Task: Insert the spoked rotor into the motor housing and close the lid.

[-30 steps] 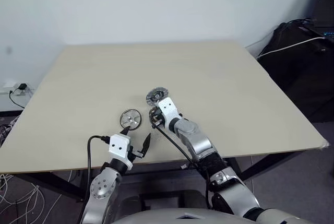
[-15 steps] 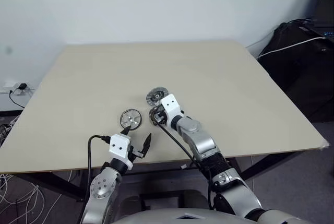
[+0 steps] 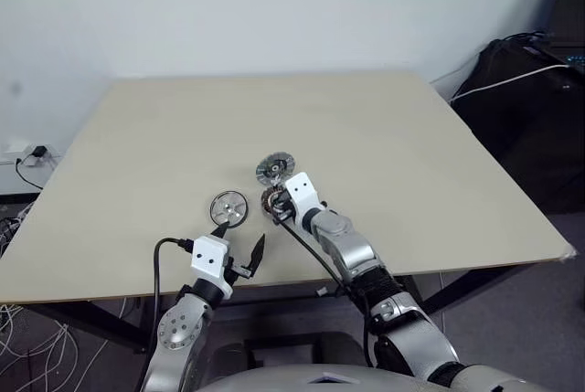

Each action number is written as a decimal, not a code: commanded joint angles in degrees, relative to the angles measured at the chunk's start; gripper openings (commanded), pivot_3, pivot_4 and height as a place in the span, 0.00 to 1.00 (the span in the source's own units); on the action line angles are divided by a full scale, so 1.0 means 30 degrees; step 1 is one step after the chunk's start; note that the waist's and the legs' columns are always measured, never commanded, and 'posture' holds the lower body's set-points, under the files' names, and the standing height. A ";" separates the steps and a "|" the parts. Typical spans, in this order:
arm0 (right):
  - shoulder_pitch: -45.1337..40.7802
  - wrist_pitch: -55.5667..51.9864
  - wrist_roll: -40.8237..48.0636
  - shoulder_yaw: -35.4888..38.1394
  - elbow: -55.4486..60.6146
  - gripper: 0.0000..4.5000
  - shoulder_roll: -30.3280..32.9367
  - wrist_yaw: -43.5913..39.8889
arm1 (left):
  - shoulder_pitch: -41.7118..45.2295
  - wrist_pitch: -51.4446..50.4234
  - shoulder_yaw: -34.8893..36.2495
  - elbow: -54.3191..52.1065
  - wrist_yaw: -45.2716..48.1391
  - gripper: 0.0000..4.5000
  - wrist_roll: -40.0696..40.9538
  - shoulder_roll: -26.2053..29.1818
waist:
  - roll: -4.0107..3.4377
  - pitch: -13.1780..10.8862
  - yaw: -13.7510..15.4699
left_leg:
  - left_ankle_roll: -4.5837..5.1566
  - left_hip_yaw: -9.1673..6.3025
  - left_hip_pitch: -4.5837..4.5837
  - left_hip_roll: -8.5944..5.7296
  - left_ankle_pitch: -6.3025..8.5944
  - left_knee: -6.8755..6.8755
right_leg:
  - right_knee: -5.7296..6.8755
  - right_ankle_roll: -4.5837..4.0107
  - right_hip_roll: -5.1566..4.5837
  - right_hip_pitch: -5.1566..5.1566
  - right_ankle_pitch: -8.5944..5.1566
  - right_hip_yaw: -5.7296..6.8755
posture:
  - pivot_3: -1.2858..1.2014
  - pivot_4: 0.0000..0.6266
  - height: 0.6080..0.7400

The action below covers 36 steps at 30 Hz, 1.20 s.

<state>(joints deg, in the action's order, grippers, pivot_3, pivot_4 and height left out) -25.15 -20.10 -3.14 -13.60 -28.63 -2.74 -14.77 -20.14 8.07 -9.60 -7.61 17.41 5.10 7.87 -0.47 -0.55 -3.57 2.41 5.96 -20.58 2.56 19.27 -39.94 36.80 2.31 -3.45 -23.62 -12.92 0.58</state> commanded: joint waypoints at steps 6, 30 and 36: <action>-0.0571 0.0336 -0.0132 0.0439 -0.0424 0.01 0.0146 0.0532 | 0.0184 0.0382 0.0086 -0.0424 -0.0149 1.00 0.0019 -0.0126 | -0.0001 0.0001 0.0010 | 0.0000 -0.0002 0.0000 0.0000 0.0000 0.0000 | 0.0000 0.0000 0.0000 0.0003 0.0000 0.0000 | 0.52 0.00 1.00; 0.3965 0.0064 0.2739 0.0449 0.8423 0.01 0.0433 -0.2254 | -0.0138 0.0046 0.0914 -0.1166 -0.1198 1.00 0.0320 -0.0337 | 0.0014 -0.0031 0.0077 | 0.0002 -0.0019 -0.0010 0.0003 0.0001 0.0004 | -0.0002 0.0001 -0.0002 -0.0005 -0.0002 0.0003 | 0.52 0.00 1.00; 0.5884 -0.0722 0.3140 -0.0039 1.0887 0.01 0.0998 -0.2594 | -0.0437 -0.1336 0.1444 -0.0695 -0.0848 1.00 0.1891 -0.0789 | 0.0064 -0.0061 0.0079 | 0.0004 -0.0019 -0.0012 0.0005 0.0003 0.0005 | -0.0007 -0.0004 -0.0003 -0.0007 -0.0007 0.0003 | 0.52 0.00 1.00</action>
<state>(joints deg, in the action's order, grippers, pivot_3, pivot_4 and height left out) -7.55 -21.95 5.47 -13.37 0.61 0.19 -22.40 -21.56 5.38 -5.72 -8.79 14.05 8.25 6.18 -0.28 -0.73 -3.34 2.43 5.90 -20.61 2.58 19.28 -39.93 36.78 2.30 -3.46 -23.64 -12.95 0.59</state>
